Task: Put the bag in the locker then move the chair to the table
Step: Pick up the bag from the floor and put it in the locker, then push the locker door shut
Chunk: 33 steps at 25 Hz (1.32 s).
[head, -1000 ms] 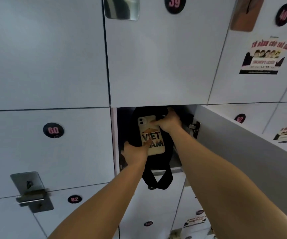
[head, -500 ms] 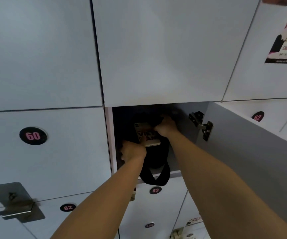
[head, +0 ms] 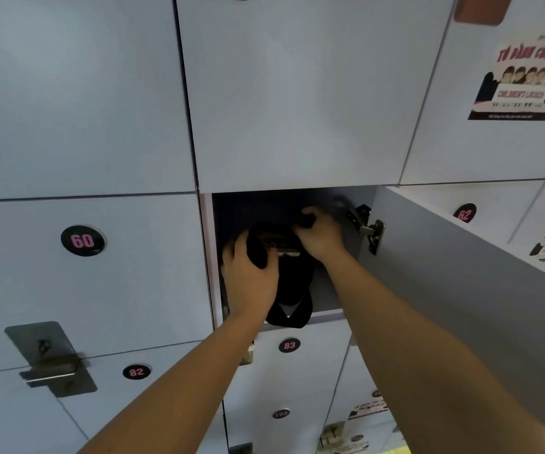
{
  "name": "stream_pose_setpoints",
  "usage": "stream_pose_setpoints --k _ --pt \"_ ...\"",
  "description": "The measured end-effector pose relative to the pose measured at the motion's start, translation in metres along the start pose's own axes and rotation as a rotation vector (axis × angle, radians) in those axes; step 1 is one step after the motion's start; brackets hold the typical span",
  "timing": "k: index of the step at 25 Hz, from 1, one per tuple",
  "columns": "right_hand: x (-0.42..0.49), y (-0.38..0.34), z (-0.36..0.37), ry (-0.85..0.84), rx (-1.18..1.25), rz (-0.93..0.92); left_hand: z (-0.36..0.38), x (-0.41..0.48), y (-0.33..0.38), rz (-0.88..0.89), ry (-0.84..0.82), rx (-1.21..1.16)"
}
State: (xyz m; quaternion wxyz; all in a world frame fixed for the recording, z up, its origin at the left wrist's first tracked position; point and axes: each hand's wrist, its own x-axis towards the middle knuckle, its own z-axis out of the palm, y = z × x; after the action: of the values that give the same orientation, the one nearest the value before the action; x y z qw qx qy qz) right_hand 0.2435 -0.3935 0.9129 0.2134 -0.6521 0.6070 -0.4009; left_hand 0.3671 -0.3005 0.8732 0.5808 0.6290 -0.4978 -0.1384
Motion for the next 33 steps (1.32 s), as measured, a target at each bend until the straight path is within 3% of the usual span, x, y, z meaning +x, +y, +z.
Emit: stream_pose_setpoints --k 5,10,15,22,27,33 --pt "-0.037 -0.004 -0.01 0.031 0.164 -0.096 -0.04 -0.025 -0.004 0.199 -0.013 0.093" --pt "-0.075 -0.014 -0.022 0.112 0.116 -0.227 -0.084 -0.032 -0.022 0.432 0.001 0.268" --pt "-0.111 -0.036 -0.03 0.132 -0.021 -0.222 -0.119 -0.007 -0.028 0.654 0.034 0.559" --pt "-0.157 -0.083 -0.047 0.363 -0.432 -0.24 -0.173 0.033 -0.025 0.656 0.041 0.814" --pt "-0.171 -0.09 -0.082 0.442 -0.859 -0.019 -0.182 0.035 -0.029 0.687 0.012 0.919" --pt "-0.188 -0.079 -0.126 0.42 -1.094 0.241 -0.189 0.045 -0.026 0.652 0.044 0.871"
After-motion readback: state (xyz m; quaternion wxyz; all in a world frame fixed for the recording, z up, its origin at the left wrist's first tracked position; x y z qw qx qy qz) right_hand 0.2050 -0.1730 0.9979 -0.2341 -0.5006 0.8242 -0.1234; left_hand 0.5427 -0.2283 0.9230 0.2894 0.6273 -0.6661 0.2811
